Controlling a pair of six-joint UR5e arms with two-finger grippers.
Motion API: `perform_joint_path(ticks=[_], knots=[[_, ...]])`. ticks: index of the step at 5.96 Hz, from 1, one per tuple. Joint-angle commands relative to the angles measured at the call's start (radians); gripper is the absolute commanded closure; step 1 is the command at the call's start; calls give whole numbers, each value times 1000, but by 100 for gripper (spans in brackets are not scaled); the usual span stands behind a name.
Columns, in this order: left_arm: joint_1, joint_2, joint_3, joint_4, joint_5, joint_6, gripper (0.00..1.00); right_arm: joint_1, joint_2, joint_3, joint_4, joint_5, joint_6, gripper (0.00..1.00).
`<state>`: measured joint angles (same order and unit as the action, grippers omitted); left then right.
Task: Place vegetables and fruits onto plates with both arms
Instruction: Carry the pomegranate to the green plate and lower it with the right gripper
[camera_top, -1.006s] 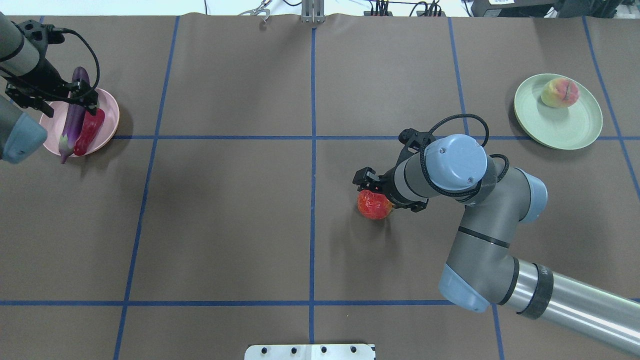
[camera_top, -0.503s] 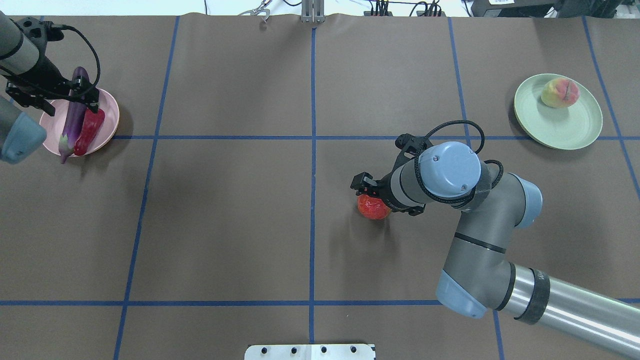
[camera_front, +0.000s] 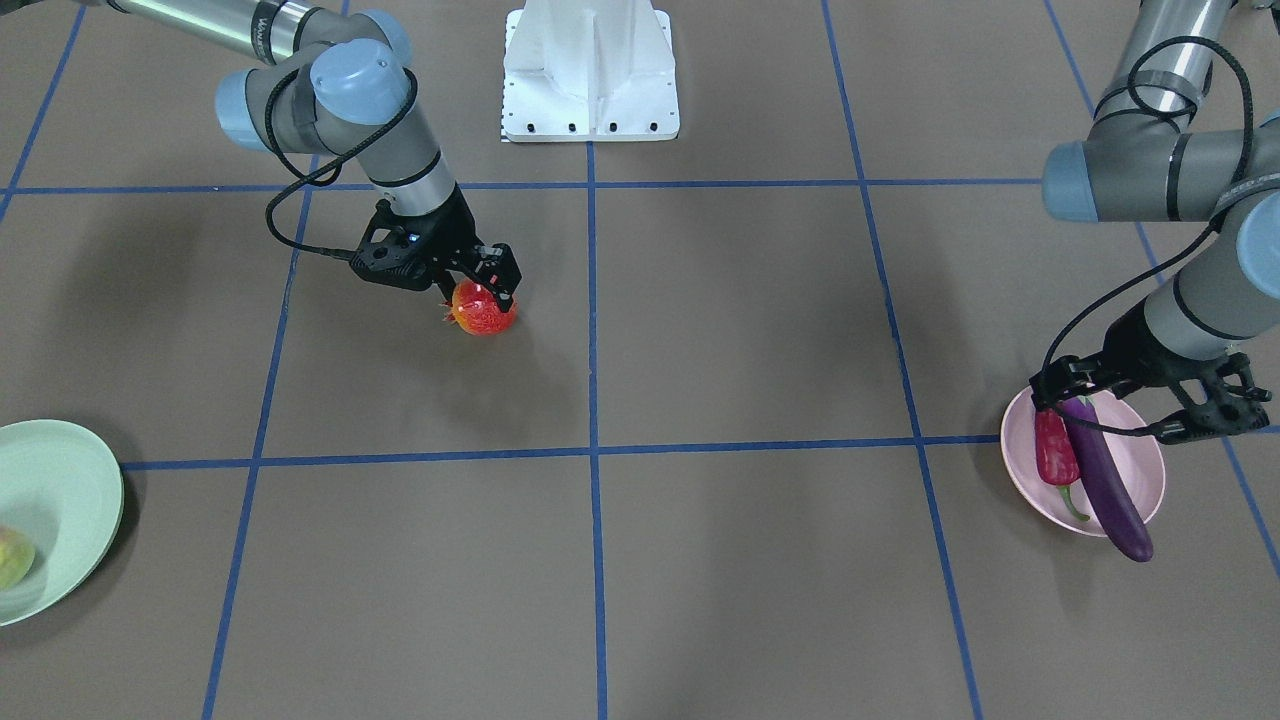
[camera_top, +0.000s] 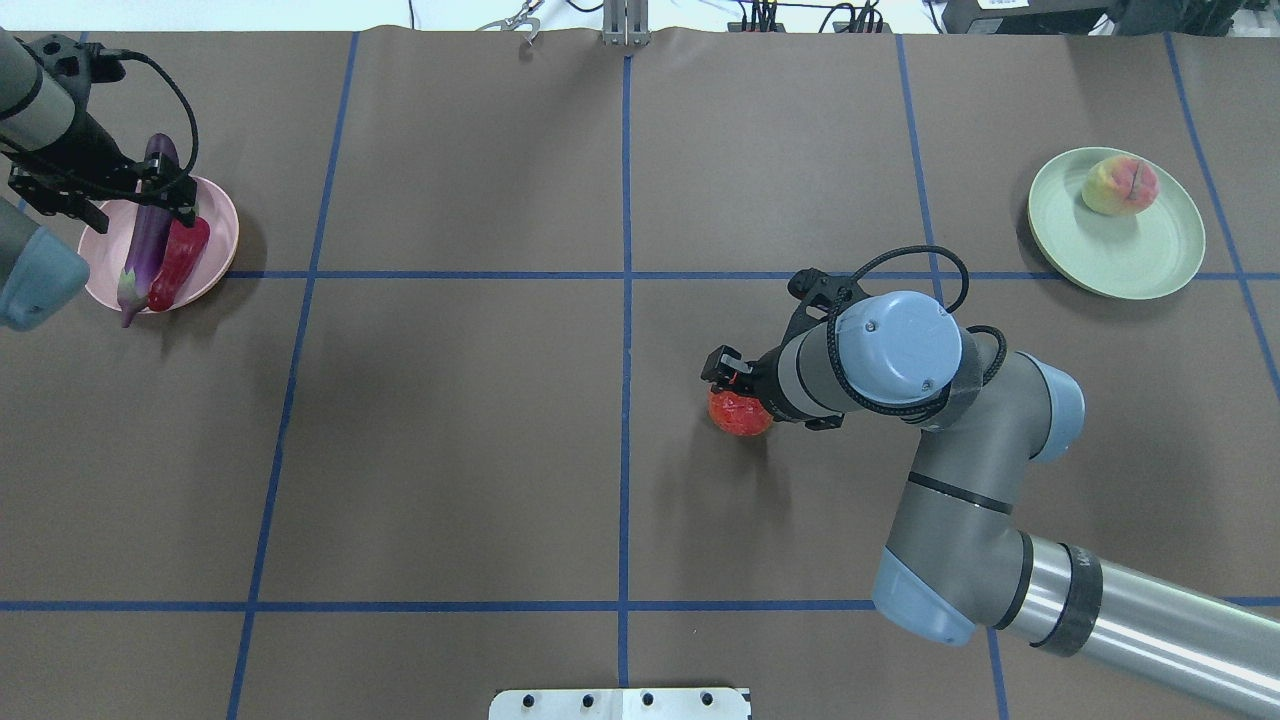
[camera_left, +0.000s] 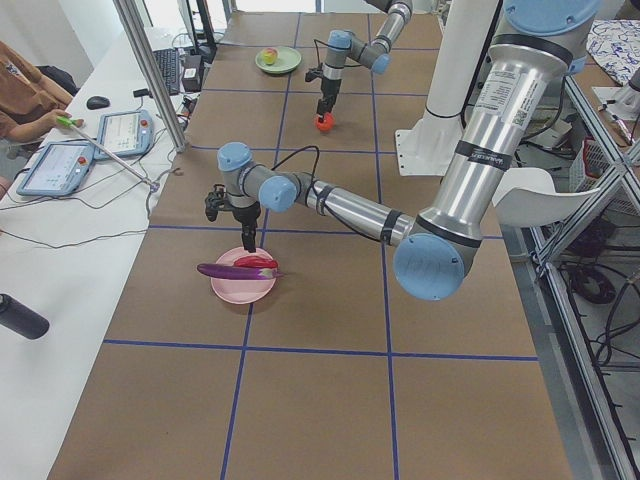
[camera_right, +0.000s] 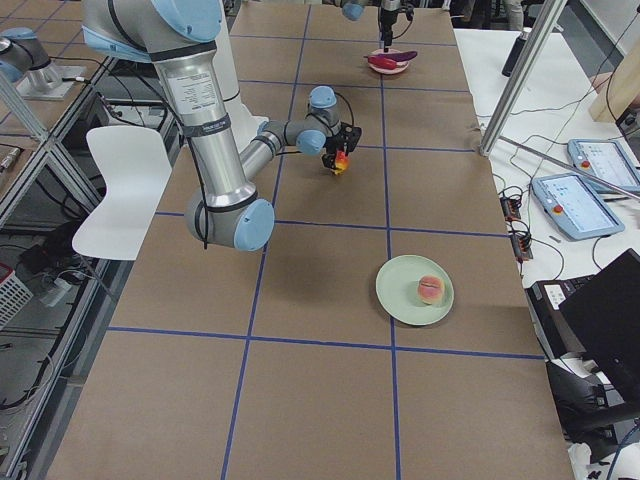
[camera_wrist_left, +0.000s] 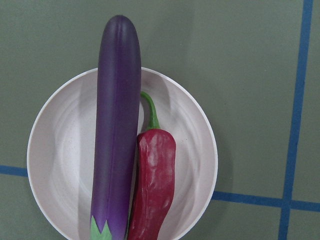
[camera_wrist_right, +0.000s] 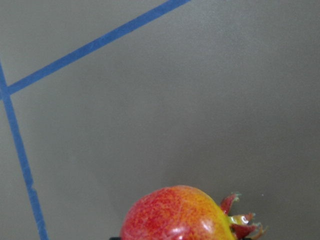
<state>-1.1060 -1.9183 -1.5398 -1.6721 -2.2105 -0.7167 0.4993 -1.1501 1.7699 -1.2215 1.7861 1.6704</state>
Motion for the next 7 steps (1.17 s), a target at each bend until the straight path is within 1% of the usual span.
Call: perform_joint_path(ticks=[1,2,3,5,6,7], knots=[[0,-1,0,0,0,0,0,92,0,17,-3,33,-44,100],[0,1,-2,0,0,0,0,178,1,5,-30,58,-140,100],[0,-1,-2,0,2,0,0,276,21,-65,-58,65,-229,100],[0,-1,-13,0,0,-18,0,529,23,-256,-55,223,-457,100],[2,-5,-29,2,0,-56,0,560,6,-311,-55,230,-504,100],[2,-4,-33,2,0,-59,0,574,-8,-329,-56,236,-505,100]])
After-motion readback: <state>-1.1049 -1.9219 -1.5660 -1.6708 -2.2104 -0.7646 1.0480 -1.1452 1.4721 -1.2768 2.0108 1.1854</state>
